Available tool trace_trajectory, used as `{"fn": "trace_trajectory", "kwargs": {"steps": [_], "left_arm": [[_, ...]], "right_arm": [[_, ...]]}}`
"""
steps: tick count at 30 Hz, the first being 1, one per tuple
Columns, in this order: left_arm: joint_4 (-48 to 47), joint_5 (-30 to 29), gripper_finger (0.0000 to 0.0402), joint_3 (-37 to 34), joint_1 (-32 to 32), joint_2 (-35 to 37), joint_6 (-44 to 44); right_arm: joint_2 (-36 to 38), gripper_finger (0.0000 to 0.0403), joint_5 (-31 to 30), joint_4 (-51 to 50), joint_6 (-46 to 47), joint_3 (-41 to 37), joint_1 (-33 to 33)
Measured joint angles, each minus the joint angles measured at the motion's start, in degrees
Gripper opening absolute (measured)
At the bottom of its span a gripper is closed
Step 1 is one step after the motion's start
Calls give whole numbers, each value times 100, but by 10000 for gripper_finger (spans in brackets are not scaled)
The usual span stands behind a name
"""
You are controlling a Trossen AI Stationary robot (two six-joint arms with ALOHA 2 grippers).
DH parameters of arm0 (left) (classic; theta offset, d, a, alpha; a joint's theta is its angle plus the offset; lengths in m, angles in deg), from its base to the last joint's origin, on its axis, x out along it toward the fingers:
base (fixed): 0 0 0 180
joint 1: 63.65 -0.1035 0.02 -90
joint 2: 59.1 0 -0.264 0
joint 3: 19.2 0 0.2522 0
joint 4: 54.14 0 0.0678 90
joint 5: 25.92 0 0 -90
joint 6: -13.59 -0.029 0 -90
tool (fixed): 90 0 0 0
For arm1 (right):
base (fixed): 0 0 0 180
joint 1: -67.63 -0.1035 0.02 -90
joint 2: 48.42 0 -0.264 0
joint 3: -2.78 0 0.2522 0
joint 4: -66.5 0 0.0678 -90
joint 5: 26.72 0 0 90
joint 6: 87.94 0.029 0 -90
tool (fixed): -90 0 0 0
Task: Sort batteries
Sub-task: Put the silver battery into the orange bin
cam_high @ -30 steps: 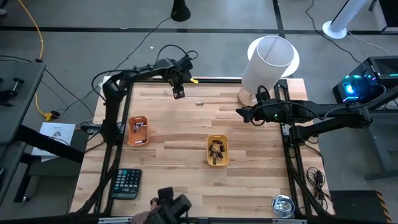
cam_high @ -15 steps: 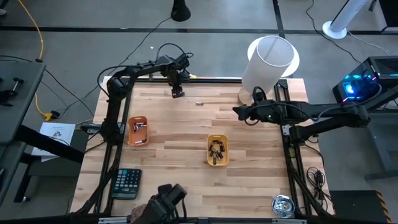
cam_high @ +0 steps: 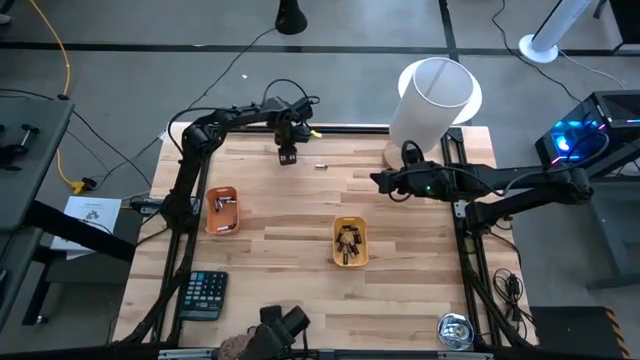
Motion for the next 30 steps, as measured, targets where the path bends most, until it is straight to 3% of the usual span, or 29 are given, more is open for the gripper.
{"fn": "trace_trajectory", "kwargs": {"steps": [3, 8, 16, 21, 25, 30], "left_arm": [[-39, 34, 31, -9, 12, 57, 259], [45, 270, 30, 24, -160, 431, 795], [-85, 348, 30, 57, -322, 1849, 1983], [-653, 249, 30, 76, 53, 2718, 2831], [-1096, -516, 30, -88, 668, 3272, 3639], [-1296, -1050, 30, -1260, 1519, 4331, 5239]], "right_arm": [[0, 209, 16, 51, -110, 0, 0], [2, 209, 47, 46, -318, 0, 0], [2, 209, 73, 45, -787, 0, 0], [4, 209, 161, 45, -1165, 0, 0], [4, 209, 490, 45, -1494, 0, 2], [4, 209, 834, 43, -1891, 0, 0]]}}
